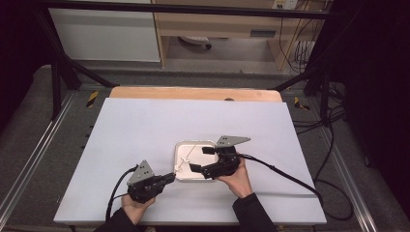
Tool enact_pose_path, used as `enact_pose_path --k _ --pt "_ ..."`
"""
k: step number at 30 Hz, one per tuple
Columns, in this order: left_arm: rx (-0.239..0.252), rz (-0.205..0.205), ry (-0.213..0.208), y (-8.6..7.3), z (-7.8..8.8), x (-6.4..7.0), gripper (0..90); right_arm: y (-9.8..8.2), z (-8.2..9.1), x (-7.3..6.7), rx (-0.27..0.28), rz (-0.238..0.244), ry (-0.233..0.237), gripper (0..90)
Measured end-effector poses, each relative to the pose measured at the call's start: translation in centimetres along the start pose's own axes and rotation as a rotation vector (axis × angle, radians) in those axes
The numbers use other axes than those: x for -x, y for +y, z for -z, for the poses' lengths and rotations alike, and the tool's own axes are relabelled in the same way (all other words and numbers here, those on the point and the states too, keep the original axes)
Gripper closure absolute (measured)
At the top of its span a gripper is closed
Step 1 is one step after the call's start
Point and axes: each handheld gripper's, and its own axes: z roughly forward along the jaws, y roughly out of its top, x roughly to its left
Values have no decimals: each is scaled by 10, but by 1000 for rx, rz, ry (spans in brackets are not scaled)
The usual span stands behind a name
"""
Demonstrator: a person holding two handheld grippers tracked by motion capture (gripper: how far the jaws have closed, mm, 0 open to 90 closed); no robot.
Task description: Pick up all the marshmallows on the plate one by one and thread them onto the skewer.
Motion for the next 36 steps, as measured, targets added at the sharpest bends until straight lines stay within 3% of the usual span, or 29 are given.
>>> enact_pose_path --k 7,12,15,16,17,24,36 --pt "-3 9 1 -1 2 -3 886 -3 5 15 -99 47 -85 95" --pt "-7 21 3 -2 3 -5 885 -14 3 26 -180 80 -148 174" --pt "-6 20 4 -3 3 -5 885 -22 -1 30 -225 94 -161 250" --pt "-25 26 30 -3 5 -5 885 -24 -2 31 -236 104 -164 277" --pt "-26 26 29 -3 5 -5 885 -25 -4 32 -253 115 -170 301" --pt "-32 23 26 -3 4 -4 885 -32 -12 35 -300 132 -189 453" --pt "-34 21 29 -3 3 -4 885 -35 -14 35 -346 165 -206 610"
